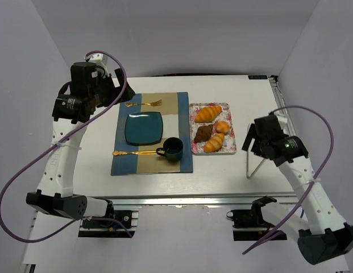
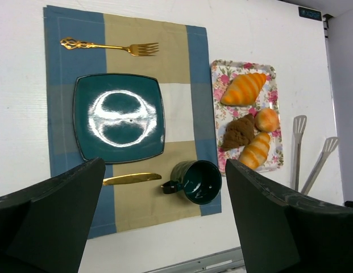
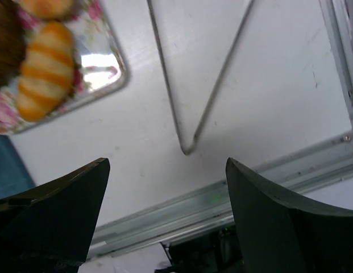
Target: Place the bread
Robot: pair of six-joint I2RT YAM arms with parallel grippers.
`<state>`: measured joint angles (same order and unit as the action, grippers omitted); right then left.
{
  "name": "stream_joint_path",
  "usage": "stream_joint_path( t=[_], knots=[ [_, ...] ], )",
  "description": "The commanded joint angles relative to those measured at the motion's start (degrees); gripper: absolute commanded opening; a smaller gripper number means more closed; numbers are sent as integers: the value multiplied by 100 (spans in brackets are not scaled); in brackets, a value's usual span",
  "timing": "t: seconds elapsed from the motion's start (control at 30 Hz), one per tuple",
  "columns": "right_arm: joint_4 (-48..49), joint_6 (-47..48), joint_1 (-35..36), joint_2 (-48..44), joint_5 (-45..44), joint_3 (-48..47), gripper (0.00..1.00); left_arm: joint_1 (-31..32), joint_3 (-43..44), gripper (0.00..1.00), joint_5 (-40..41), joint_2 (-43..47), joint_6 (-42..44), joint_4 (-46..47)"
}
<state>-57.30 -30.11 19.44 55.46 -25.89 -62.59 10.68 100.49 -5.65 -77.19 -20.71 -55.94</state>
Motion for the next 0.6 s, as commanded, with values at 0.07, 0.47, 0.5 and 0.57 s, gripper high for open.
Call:
stream_joint_path(
  t=[0.07, 0.47, 0.5, 0.57],
  knots=[
    [-309, -663, -28, -492, 127, 756, 89, 66, -90, 98, -296, 72, -100, 136],
    [1949, 400, -1433, 719, 980, 2066, 89, 84, -196, 98, -244, 213, -3, 31],
    [2177, 566, -1617, 790, 1041, 2101, 89, 84, -205, 98, -235, 222, 23, 22],
    [2371, 716, -1837, 1000, 1217, 2181, 89, 84, -187, 98, -191, 230, 40, 5]
  ],
)
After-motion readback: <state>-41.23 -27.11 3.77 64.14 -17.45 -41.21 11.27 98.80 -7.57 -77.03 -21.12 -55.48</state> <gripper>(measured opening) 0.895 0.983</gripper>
